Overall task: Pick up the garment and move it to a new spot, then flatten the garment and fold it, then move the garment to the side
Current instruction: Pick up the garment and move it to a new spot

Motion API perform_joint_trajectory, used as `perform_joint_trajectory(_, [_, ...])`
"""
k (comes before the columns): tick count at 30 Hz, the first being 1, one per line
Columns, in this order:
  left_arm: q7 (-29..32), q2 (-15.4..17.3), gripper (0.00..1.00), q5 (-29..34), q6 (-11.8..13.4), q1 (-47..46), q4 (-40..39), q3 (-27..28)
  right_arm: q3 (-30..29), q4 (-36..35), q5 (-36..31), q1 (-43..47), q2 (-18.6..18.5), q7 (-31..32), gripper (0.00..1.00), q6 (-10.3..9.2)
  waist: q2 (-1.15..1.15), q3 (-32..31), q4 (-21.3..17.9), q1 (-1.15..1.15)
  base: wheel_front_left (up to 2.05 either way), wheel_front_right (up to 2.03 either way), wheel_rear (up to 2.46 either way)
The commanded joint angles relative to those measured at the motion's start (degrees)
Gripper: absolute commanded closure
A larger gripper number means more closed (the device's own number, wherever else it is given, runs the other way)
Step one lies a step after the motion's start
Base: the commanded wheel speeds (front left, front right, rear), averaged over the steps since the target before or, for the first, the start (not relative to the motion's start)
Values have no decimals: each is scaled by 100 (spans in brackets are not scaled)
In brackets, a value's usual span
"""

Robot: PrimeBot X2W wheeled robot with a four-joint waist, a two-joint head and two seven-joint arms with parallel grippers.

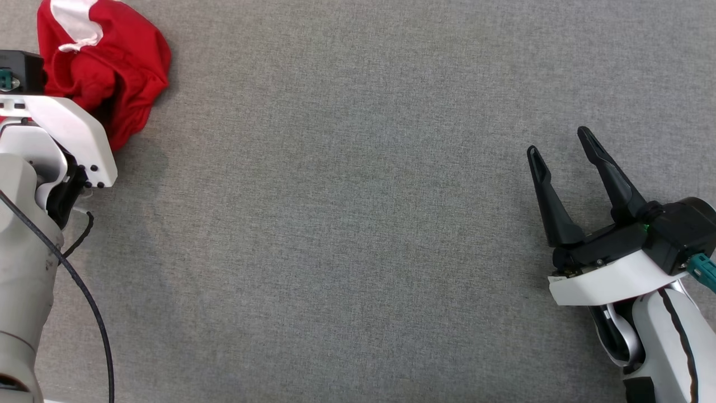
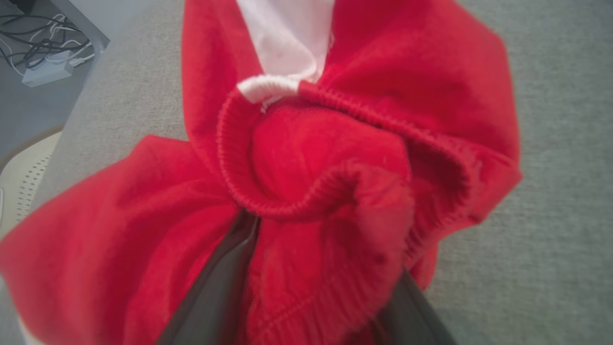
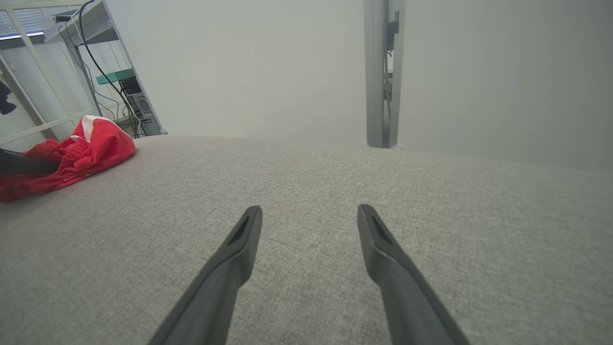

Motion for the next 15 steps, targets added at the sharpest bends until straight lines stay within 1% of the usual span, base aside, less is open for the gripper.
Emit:
perform_joint_trajectory(1, [-103,-15,100,-7,0,-40,103,-9,-15,32,-8,-56,0,-5,0,1,0,-25,13,0,0,0,0])
perform_joint_trajectory(6, [-358,-49,100,-24,-10,-79,224,-39,-29,70,-4,-35,-1,-5,0,1,0,-130,63,0,0,0,0])
perform_joint_trajectory(15, [-1288,-111,100,-133,-25,82,275,-48,-23,266,74,128,67,-5,0,1,0,-694,156,0,0,0,0])
